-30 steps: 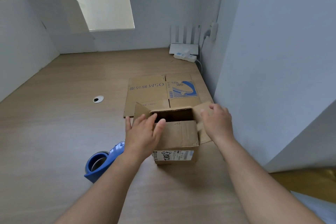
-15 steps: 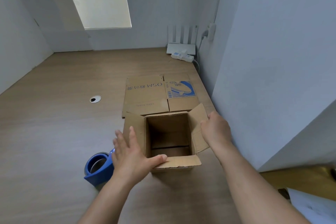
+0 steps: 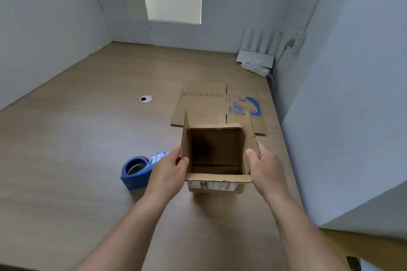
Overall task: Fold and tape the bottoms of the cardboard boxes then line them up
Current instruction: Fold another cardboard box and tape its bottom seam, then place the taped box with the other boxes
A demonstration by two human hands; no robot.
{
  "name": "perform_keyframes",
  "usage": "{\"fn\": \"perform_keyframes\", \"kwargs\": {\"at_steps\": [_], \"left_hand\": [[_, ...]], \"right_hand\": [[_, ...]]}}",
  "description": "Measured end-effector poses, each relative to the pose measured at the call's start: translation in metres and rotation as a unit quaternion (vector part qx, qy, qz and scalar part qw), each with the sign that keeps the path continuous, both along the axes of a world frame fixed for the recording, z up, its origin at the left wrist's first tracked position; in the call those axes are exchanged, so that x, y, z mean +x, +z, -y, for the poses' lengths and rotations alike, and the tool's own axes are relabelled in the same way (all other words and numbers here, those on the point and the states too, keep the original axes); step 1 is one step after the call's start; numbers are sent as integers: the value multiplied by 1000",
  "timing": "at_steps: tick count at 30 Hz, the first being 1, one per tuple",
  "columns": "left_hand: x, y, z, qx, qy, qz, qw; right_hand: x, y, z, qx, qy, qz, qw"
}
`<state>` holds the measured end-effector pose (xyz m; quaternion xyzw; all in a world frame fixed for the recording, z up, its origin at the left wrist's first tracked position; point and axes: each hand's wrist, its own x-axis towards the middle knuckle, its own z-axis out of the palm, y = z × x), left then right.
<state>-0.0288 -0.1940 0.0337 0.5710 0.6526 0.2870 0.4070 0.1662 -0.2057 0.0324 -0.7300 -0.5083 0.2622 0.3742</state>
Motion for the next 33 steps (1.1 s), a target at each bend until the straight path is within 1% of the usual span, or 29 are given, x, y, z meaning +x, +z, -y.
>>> {"fn": "perform_keyframes", "kwargs": {"at_steps": [4,10,15,19,23,27,33], "left_hand": [[0,18,16,33,66,9,997],[-20,37,43,65,142,44,987],[-35,41,65,87,201,33,975],[-47,50,76,117,220,49,967],[-71,56,85,132,246,38,960],[-108,63,99,141,291,9,946],[-164,60,122,143,328,-22,934]], "right_hand": [[-1,23,-4,29,68,22,997],[-24,37,-11,75,165,-24,983],[-54,52,-16,108,187,35,976],[-71,71,-17,142,210,52,966],[-96,78,-14,139,240,27,960],[-139,76,-8,116,270,6,956],[-208,74,-1,109,314,-10,943]]}}
